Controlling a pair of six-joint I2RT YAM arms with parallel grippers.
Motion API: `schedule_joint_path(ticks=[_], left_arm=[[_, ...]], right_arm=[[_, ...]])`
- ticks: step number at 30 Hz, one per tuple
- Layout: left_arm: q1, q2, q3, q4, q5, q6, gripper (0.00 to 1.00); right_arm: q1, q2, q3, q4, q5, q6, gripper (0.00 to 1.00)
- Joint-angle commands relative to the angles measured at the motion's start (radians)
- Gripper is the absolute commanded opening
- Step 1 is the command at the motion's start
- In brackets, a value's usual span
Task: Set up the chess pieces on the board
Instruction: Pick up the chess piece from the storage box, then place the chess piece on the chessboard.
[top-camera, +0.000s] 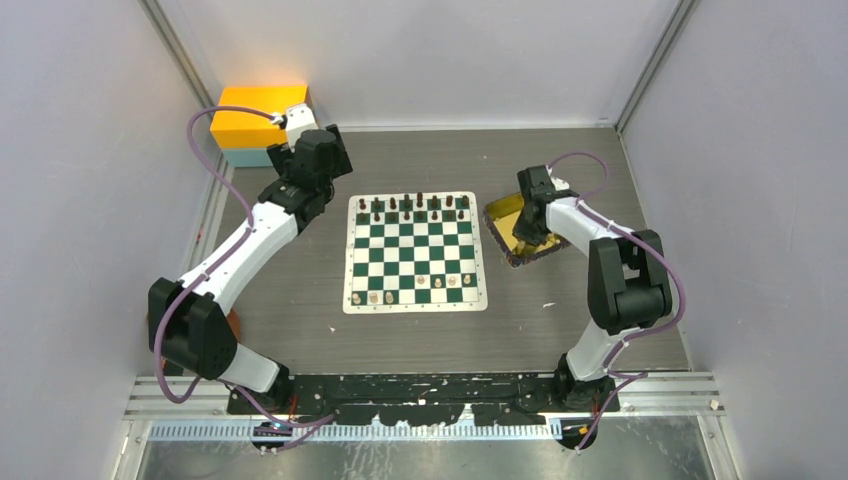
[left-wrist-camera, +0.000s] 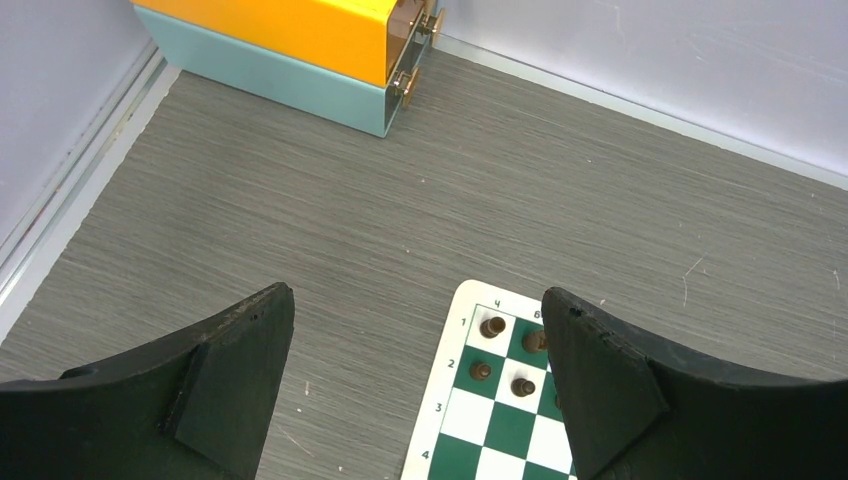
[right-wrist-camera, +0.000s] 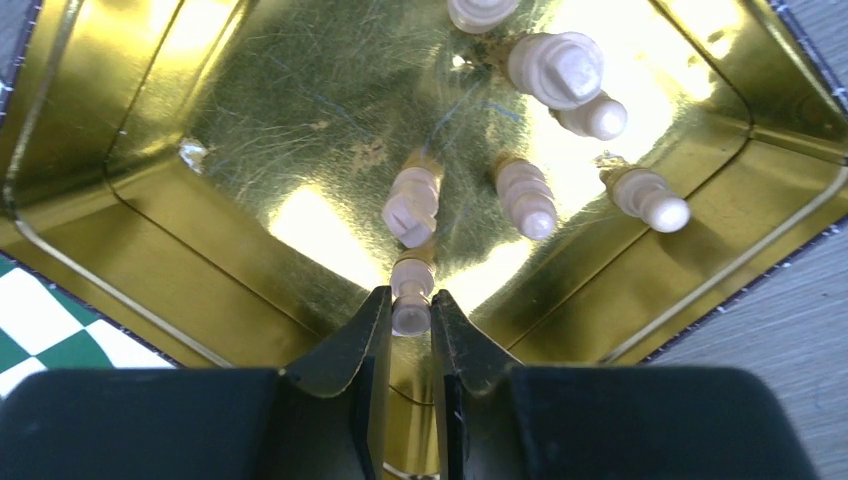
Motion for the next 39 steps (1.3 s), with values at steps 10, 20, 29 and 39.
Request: schedule_joint_path(ticks=[10, 20, 29, 39], left_arm=[[0.001, -0.03, 0.026, 0.044, -0.013, 0.005, 0.94], [0.001, -0.048, 0.013, 0.035, -0.003, -0.018, 0.93], [0.001, -0.097, -0.028, 0.003, 0.014, -0.056, 0.93], [-0.006, -0.156, -0.087, -0.026, 0.034, -0.093, 0.92]], right_arm=[[-0.015, -0.09, -0.02, 0.1, -0.072, 0.052, 0.0], [0.009, -0.202, 0.081, -0.016, -0.002, -0.031, 0.0], [0.192, -0.307, 0.106, -0.136, 0.095, -0.12, 0.01], [0.443, -0.394, 0.038, -0.235, 0.229, -0.118, 0.0]])
